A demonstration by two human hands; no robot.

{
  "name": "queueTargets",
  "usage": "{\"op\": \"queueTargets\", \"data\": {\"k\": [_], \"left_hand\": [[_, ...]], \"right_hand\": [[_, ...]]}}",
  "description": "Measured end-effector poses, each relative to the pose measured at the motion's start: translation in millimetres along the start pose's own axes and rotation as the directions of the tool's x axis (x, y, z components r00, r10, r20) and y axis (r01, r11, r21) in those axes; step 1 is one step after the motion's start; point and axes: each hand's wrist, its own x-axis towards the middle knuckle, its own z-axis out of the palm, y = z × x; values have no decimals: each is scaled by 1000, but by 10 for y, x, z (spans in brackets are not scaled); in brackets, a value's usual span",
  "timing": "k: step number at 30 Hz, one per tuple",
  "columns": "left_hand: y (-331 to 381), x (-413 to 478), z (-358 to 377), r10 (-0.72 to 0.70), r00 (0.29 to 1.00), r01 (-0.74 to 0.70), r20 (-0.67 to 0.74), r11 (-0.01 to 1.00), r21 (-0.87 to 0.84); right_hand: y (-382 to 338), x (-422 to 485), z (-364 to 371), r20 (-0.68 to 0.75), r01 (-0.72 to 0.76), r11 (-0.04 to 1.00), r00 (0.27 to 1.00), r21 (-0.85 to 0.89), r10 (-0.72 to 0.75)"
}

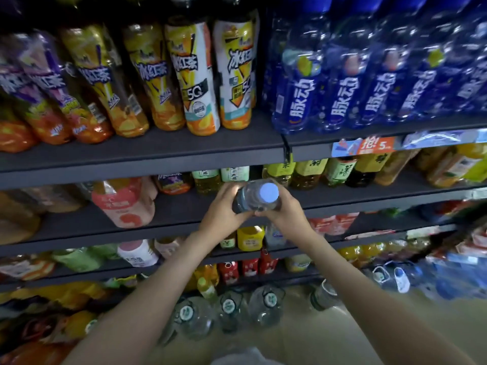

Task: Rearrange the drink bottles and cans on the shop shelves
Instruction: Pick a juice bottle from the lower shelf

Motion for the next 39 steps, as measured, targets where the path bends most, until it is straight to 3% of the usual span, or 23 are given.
{"op": "queueTargets", "data": {"k": [11, 15, 20, 24, 26, 31, 35, 39], "left_hand": [[1679, -14, 356, 120, 992, -114, -43, 987, 117], [2242, 106, 154, 261, 962, -247, -83, 958, 144], [2742, 323, -204, 500, 836, -473, -225, 865, 168], [3034, 531, -319, 624, 693, -548, -361, 781, 298], [3200, 656, -321, 657, 659, -527, -367, 751, 398], [3536, 1005, -402, 636, 664, -413, -393, 750, 516], [3707, 1337, -487, 665, 606, -340, -436, 713, 613], [3797, 1627, -505, 607, 657, -191, -448, 708, 679]], "right_hand": [[-488, -467, -1586, -61, 288, 957, 956, 17, -287], [-952, -452, -1957, -118, 356, 929, 931, 99, -344], [-1417, -385, -2330, -256, 456, 870, 878, 187, -405], [-1646, -332, -2580, -363, 509, 831, 835, 222, -414], [-1781, -275, -2726, -415, 531, 826, 805, 187, -424], [-2149, -51, -3070, -528, 551, 829, 734, 96, -427], [-2444, 237, -3271, -584, 528, 849, 679, -33, -445], [-2625, 642, -3362, -554, 446, 881, 699, -159, -453]]}}
